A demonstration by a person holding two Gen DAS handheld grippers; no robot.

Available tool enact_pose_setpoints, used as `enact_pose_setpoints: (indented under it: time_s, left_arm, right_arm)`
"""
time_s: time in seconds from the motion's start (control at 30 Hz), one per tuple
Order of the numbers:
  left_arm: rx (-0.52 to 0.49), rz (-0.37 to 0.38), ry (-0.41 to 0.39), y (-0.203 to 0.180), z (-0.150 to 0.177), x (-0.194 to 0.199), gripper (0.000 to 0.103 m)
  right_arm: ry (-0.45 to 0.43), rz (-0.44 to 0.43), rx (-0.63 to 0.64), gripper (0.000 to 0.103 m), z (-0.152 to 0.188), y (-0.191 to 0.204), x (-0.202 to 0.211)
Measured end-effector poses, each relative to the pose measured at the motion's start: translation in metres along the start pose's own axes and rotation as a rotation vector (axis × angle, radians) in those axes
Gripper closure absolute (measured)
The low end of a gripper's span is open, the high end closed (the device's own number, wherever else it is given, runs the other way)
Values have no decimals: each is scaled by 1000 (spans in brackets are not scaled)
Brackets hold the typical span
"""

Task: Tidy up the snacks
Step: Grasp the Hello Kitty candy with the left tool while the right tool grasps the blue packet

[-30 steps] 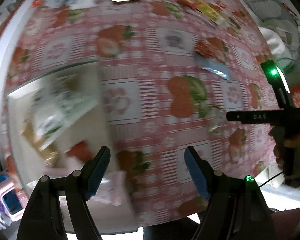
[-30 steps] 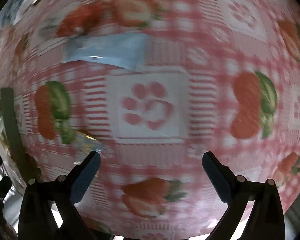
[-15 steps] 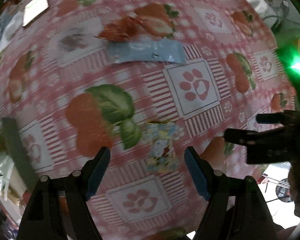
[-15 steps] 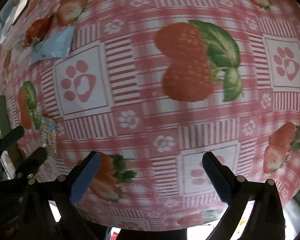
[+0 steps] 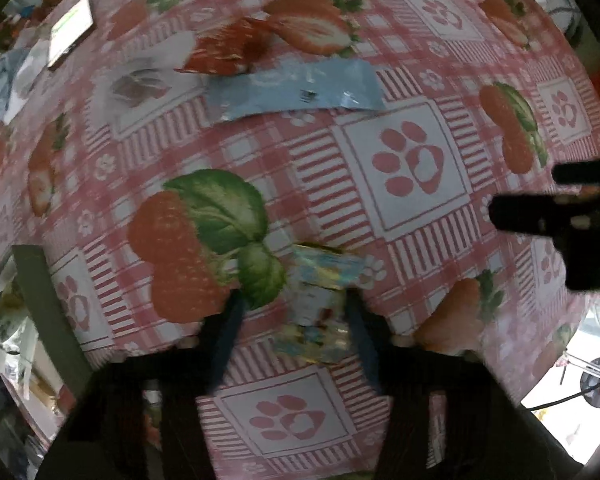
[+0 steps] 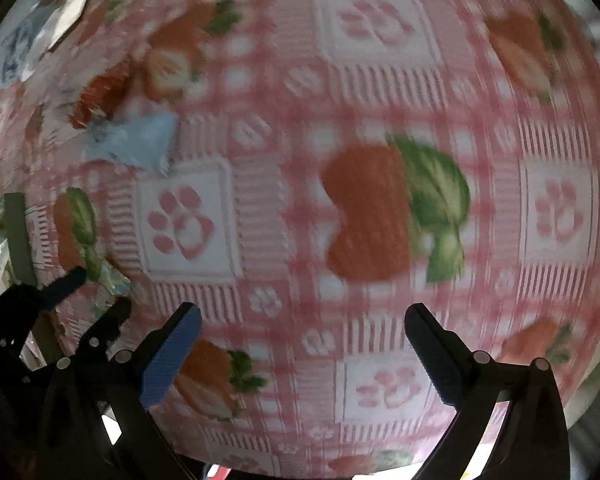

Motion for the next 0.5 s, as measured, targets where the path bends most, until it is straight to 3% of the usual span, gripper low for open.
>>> enact_pose_setpoints:
  time_s: [0.17,0.43,0.5]
  left_arm:
    - [39,27,1,13,3,3,76]
    - [202,43,7,65,32,12,76]
    - [223,33,12,78,37,13,76]
  right_arm:
    - [-49,-7,196,1,-34,24,1]
    - [-97,-22,574,2,-68,88,-21]
    - [-84,-11,607,24,-75,100,-26]
Point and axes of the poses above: each gripper's, at about its wrist camera, not at the fingertips, and x roughly against the way its jaws point, y to its left, z to its underside, the point moved 9 cm from there along -x, roughly the way its jaws point, and after that the axes turned 14 degrees about -y, right-handed, at the moved point
